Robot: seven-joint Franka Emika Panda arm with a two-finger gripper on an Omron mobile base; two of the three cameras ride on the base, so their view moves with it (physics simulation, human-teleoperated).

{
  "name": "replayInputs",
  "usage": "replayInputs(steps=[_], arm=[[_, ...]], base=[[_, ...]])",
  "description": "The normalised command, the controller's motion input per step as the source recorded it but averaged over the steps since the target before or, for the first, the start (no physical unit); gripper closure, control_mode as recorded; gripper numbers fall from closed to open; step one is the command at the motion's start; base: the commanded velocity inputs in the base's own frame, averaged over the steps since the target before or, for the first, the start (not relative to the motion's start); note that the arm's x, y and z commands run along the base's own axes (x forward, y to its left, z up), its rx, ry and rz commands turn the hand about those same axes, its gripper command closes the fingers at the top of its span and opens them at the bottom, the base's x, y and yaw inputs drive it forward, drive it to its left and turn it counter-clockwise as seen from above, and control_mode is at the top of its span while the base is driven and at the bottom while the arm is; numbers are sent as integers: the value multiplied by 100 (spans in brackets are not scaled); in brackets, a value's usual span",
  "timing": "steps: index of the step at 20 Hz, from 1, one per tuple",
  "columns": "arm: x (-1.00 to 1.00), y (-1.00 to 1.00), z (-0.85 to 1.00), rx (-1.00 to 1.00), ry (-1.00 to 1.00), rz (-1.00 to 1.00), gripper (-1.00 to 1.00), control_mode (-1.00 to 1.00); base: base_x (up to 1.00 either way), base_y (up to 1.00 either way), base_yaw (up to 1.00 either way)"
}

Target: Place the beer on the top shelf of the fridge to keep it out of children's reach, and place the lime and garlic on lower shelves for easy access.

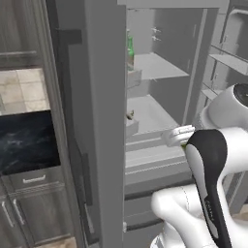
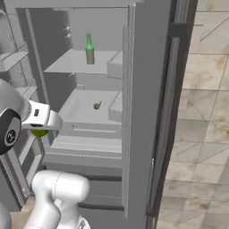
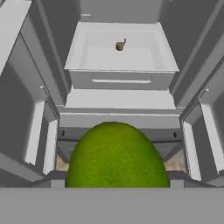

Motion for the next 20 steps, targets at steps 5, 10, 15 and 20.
replayInputs(steps=[5, 10, 15, 20], arm=[[0, 0, 0, 0, 0, 0, 100, 100], [0, 0, 0, 0, 0, 0, 100, 100], [0, 0, 0, 0, 0, 0, 100, 100], [8, -1, 0, 0, 0, 0, 100, -100]], base=[[38, -36, 0], [42, -9, 0], [45, -4, 0], [33, -5, 0]])
